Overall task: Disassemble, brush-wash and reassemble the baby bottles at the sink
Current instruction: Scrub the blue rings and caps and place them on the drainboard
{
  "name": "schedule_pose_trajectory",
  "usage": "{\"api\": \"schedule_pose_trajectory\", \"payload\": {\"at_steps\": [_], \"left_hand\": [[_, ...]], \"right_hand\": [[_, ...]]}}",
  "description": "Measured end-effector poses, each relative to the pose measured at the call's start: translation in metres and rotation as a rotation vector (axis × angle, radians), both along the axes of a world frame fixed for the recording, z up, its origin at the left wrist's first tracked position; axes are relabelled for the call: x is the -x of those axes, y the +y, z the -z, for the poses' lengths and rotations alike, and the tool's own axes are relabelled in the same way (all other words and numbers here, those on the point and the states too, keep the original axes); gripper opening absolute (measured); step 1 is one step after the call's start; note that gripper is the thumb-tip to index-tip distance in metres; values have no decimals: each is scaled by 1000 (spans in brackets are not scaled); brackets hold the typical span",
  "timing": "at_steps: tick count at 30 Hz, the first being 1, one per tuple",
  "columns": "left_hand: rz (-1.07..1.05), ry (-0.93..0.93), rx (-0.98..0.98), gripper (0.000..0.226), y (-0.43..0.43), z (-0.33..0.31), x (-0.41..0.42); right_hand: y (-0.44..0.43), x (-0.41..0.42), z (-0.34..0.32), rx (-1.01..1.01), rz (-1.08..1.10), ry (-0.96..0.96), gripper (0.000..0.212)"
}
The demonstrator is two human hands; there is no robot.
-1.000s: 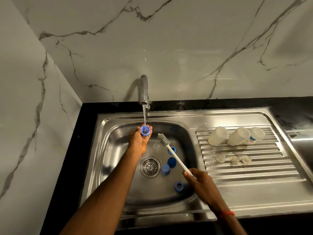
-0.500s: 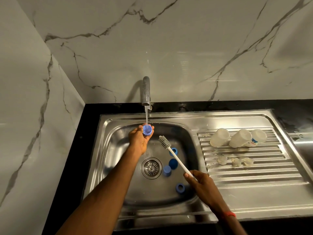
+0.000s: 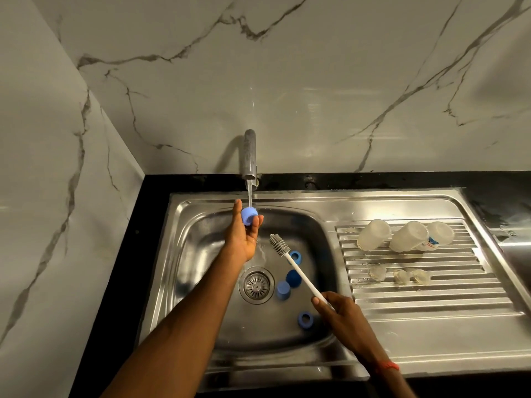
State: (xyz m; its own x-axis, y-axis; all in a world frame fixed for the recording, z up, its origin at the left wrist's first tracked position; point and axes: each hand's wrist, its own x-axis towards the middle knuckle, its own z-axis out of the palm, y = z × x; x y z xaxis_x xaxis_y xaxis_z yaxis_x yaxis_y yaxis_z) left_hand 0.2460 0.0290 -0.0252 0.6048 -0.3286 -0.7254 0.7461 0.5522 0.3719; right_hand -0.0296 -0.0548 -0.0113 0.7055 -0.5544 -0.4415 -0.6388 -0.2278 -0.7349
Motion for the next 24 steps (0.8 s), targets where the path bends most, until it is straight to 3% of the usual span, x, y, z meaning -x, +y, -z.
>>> {"api": "schedule_pose_trajectory", "payload": {"at_steps": [4,13,24], "left_hand": [[-25,23,-50,63,-3,0,-1],[-108,42,136,63,-4,18,-6],[-26,67,284,43,-5,13,-8]], "right_hand": [[0,1,-1,2,-12,1,28],[-2,4,-1,3,-15,3,26],[-6,3,12,-21,-19,39,30]]}}
